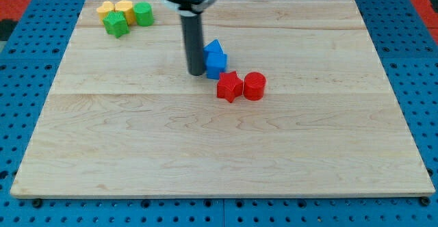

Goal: Move the blue triangle to the top of the blue cube

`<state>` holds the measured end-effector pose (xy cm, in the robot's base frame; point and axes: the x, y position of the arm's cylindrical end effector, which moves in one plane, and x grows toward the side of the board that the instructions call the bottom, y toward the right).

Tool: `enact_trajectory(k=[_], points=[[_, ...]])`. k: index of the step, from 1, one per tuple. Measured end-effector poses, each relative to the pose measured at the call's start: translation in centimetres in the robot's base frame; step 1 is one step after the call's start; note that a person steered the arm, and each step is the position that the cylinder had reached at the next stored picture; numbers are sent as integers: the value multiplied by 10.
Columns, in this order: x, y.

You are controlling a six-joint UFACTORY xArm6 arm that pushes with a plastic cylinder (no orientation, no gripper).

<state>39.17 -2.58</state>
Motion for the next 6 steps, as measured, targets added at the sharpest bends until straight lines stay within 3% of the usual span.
enact_trajectory(k=[2,4,6], points=[[-21,20],[-35,-57],[-48,15]])
